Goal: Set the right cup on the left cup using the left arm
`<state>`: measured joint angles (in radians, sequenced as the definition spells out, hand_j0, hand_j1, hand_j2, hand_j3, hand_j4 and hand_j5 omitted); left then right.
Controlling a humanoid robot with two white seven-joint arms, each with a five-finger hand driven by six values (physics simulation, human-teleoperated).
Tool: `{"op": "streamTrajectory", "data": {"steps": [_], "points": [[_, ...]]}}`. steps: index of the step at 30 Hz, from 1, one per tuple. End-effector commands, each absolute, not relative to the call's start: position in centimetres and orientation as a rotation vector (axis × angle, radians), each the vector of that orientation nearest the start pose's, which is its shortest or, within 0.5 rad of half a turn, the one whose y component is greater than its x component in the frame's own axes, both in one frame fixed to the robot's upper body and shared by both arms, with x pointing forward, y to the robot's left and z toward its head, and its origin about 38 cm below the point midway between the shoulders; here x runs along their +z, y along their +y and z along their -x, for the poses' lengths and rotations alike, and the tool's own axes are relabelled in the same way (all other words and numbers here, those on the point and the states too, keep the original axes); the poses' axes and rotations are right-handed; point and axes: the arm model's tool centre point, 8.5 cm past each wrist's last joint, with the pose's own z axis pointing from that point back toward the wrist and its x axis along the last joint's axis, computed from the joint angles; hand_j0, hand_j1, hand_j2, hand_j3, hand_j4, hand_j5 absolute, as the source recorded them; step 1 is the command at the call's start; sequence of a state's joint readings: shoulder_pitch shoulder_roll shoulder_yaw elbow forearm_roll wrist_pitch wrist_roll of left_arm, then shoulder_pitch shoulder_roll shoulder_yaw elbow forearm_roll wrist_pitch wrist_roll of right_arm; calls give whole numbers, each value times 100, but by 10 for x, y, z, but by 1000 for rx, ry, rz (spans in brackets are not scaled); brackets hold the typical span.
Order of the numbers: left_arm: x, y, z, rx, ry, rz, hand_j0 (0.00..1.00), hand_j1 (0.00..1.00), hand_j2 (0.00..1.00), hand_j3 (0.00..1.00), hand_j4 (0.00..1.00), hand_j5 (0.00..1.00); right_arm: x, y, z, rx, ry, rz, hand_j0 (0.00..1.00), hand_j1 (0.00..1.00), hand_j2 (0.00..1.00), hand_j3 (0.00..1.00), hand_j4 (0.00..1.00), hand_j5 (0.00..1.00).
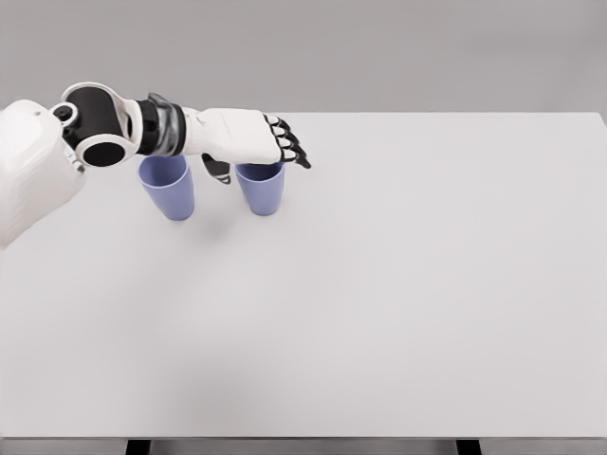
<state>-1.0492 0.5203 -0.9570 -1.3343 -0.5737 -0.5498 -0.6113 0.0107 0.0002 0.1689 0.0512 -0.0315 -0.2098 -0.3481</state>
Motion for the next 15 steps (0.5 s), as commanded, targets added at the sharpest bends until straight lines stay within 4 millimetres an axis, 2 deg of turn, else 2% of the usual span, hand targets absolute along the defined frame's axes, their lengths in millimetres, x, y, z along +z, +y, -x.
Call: {"op": "streamTrajectory", "data": {"steps": [1, 15], "points": [[255, 145, -487, 2958, 1582, 586, 100, 100, 100, 100, 100, 100, -252, -300, -1, 117, -166, 424, 100, 100, 100, 100, 100, 100], [251, 145, -490, 2971, 1538, 617, 100, 100, 100, 100, 100, 100, -252, -300, -1, 117, -166, 424, 100, 100, 100, 100, 100, 100]]}}
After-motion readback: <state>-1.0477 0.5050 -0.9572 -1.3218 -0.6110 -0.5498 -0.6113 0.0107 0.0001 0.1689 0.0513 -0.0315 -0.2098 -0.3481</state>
